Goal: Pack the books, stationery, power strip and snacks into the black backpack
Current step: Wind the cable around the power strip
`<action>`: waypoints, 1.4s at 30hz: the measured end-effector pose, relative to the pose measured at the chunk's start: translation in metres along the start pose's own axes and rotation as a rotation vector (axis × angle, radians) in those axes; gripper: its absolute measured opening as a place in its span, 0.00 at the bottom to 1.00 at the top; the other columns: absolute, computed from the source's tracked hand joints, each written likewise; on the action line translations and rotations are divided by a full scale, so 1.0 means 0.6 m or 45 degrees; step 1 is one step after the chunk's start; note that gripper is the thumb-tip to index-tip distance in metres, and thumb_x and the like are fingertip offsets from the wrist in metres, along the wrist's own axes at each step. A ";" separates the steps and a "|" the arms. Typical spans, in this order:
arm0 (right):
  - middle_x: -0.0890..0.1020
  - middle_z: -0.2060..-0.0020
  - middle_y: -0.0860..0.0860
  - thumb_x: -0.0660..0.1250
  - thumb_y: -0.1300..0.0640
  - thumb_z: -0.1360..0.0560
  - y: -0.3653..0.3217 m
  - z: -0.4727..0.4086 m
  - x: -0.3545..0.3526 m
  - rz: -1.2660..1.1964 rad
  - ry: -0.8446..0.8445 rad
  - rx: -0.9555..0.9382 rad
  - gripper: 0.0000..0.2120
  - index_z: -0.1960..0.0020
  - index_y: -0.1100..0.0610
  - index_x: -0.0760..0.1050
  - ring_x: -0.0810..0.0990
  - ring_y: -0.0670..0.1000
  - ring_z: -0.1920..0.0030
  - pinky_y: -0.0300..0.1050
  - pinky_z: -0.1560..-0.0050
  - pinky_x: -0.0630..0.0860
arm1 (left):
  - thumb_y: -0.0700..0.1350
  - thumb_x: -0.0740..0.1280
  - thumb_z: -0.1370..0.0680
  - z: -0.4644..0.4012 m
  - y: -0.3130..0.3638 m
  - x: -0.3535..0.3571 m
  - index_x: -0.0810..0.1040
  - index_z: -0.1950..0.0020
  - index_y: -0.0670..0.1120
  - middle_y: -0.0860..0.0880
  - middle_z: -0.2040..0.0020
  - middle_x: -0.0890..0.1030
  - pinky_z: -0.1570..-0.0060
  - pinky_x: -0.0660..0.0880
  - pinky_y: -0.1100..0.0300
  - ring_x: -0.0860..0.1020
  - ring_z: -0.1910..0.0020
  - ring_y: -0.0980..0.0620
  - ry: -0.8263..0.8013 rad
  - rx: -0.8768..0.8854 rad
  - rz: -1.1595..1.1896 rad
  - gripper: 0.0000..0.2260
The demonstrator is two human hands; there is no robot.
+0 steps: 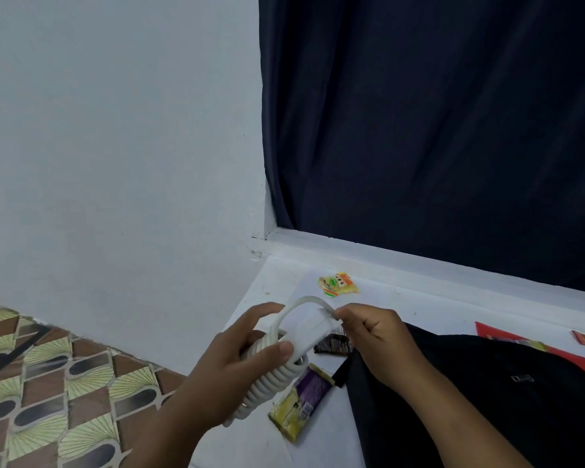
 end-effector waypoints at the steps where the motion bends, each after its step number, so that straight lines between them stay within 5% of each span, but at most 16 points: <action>1: 0.74 0.72 0.40 0.59 0.31 0.25 0.003 0.000 -0.001 -0.018 0.018 0.029 0.20 0.66 0.43 0.77 0.70 0.40 0.69 0.33 0.65 0.65 | 0.64 0.71 0.32 0.000 -0.002 0.000 0.73 0.34 0.64 0.46 0.53 0.85 0.52 0.82 0.52 0.84 0.53 0.48 -0.009 0.000 -0.020 0.26; 6: 0.70 0.80 0.41 0.71 0.55 0.25 0.017 0.000 0.003 0.036 0.063 0.117 0.19 0.73 0.50 0.71 0.68 0.42 0.75 0.31 0.73 0.62 | 0.62 0.70 0.32 0.000 0.009 0.004 0.73 0.32 0.64 0.47 0.46 0.84 0.47 0.81 0.49 0.83 0.48 0.47 -0.053 0.057 0.077 0.28; 10: 0.70 0.77 0.45 0.69 0.36 0.30 0.010 0.006 0.020 -0.080 0.043 0.038 0.24 0.72 0.54 0.73 0.67 0.42 0.73 0.37 0.68 0.67 | 0.60 0.66 0.26 -0.007 0.020 -0.011 0.71 0.28 0.63 0.60 0.36 0.80 0.45 0.77 0.59 0.80 0.40 0.58 0.048 0.107 0.105 0.26; 13: 0.76 0.70 0.56 0.67 0.35 0.29 0.001 0.012 0.026 -0.018 -0.047 -0.014 0.25 0.63 0.58 0.80 0.70 0.46 0.69 0.40 0.67 0.68 | 0.53 0.61 0.21 -0.006 0.024 -0.014 0.78 0.35 0.54 0.46 0.47 0.82 0.53 0.79 0.56 0.81 0.51 0.50 0.055 0.137 0.132 0.16; 16: 0.77 0.70 0.48 0.69 0.49 0.23 0.008 0.022 0.029 0.065 -0.178 -0.001 0.12 0.58 0.56 0.81 0.70 0.43 0.70 0.36 0.67 0.67 | 0.53 0.62 0.23 -0.003 0.020 -0.024 0.81 0.43 0.53 0.42 0.52 0.82 0.59 0.79 0.57 0.81 0.58 0.48 0.157 0.113 0.181 0.13; 20: 0.75 0.69 0.48 0.65 0.50 0.20 0.059 0.039 0.015 0.224 -0.209 0.132 0.02 0.50 0.43 0.74 0.68 0.43 0.70 0.41 0.66 0.65 | 0.56 0.65 0.23 -0.004 0.009 -0.049 0.80 0.43 0.51 0.47 0.55 0.83 0.65 0.79 0.60 0.81 0.61 0.50 0.362 0.091 0.147 0.14; 23: 0.79 0.65 0.50 0.65 0.51 0.20 0.053 0.045 -0.006 0.310 -0.151 0.118 0.09 0.48 0.36 0.72 0.71 0.44 0.69 0.44 0.66 0.68 | 0.59 0.64 0.21 -0.008 0.000 -0.052 0.78 0.43 0.57 0.49 0.58 0.83 0.68 0.80 0.56 0.82 0.63 0.45 0.403 0.058 -0.005 0.11; 26: 0.82 0.60 0.41 0.68 0.53 0.21 -0.001 0.042 -0.023 0.395 -0.085 -0.017 0.12 0.49 0.33 0.74 0.78 0.44 0.61 0.44 0.59 0.75 | 0.62 0.63 0.23 -0.011 -0.017 -0.047 0.76 0.42 0.60 0.49 0.59 0.83 0.70 0.81 0.50 0.82 0.65 0.46 0.367 -0.025 -0.157 0.13; 28: 0.82 0.55 0.37 0.69 0.55 0.22 -0.040 0.043 -0.023 0.412 -0.061 -0.145 0.12 0.47 0.38 0.75 0.79 0.40 0.54 0.41 0.54 0.76 | 0.64 0.63 0.25 -0.014 -0.020 -0.039 0.75 0.42 0.61 0.53 0.60 0.83 0.73 0.79 0.57 0.81 0.67 0.52 0.324 -0.042 -0.244 0.15; 32: 0.80 0.60 0.41 0.65 0.57 0.23 -0.123 0.042 -0.002 0.510 -0.106 -0.433 0.08 0.49 0.46 0.80 0.77 0.41 0.58 0.39 0.59 0.75 | 0.65 0.63 0.25 -0.015 -0.005 -0.003 0.74 0.40 0.61 0.52 0.61 0.82 0.73 0.74 0.63 0.79 0.70 0.58 0.188 0.004 -0.386 0.16; 35: 0.79 0.60 0.42 0.64 0.63 0.27 -0.176 0.031 0.008 0.448 -0.129 -0.616 0.12 0.54 0.50 0.83 0.76 0.43 0.59 0.40 0.60 0.74 | 0.60 0.66 0.20 -0.013 0.009 0.043 0.77 0.36 0.57 0.52 0.51 0.84 0.60 0.80 0.59 0.82 0.57 0.55 -0.087 0.121 -0.321 0.14; 38: 0.77 0.57 0.46 0.66 0.68 0.27 -0.201 0.015 0.015 0.271 -0.180 -0.633 0.13 0.55 0.53 0.85 0.78 0.46 0.58 0.39 0.61 0.76 | 0.60 0.63 0.23 -0.001 0.021 0.061 0.80 0.38 0.58 0.53 0.46 0.85 0.48 0.79 0.57 0.82 0.47 0.51 -0.211 0.138 -0.187 0.16; 42: 0.81 0.58 0.46 0.75 0.66 0.31 -0.185 -0.011 0.022 0.030 -0.289 -0.337 0.11 0.56 0.52 0.86 0.80 0.48 0.57 0.44 0.57 0.79 | 0.55 0.64 0.23 0.006 0.040 0.049 0.81 0.38 0.56 0.52 0.47 0.85 0.52 0.75 0.65 0.82 0.49 0.51 -0.186 0.219 -0.164 0.16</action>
Point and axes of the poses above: each hand's wrist, its own z-axis away from the middle knuckle, its own x-axis out of the palm, y = z × x, the point moved 10 cm from there along -z, towards the middle knuckle
